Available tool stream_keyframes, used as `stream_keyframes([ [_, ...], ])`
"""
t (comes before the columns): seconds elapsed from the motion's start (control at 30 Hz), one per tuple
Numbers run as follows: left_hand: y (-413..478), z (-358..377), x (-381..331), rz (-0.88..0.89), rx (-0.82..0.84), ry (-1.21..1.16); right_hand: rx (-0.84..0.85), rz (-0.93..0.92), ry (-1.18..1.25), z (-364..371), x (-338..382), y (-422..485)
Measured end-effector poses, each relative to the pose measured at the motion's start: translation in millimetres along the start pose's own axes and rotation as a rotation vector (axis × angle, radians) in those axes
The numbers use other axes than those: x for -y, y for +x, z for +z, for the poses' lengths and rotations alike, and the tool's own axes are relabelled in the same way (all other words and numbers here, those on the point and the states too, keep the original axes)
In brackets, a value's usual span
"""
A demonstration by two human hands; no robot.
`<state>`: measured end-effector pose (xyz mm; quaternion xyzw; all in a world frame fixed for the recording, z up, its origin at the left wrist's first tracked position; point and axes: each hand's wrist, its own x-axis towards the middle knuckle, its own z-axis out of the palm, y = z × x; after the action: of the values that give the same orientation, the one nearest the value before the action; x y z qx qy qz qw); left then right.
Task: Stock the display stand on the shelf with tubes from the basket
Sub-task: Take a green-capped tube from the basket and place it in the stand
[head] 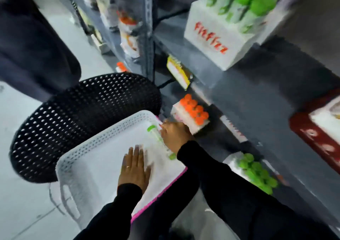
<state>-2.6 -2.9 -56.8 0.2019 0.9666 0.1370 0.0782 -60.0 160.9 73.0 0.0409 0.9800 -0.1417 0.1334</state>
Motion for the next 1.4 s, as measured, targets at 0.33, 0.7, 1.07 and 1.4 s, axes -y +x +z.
stream_keyframes([
  [0.33, -18, 52, 37, -0.074, 0.035, 0.057, 0.197, 0.058, -0.301, 89, 40, 84],
  [0.7, -21, 61, 40, -0.069, -0.010, 0.104, 0.295, 0.050, -0.195, 57, 38, 67],
  [1.07, 25, -17, -16, 0.082, -0.015, 0.008, 0.019, 0.231, -0.027, -74, -5, -14],
  [1.4, 99, -114, -217, 0.625, -0.283, -0.120, -0.294, 0.485, 0.060, -225, -85, -145],
])
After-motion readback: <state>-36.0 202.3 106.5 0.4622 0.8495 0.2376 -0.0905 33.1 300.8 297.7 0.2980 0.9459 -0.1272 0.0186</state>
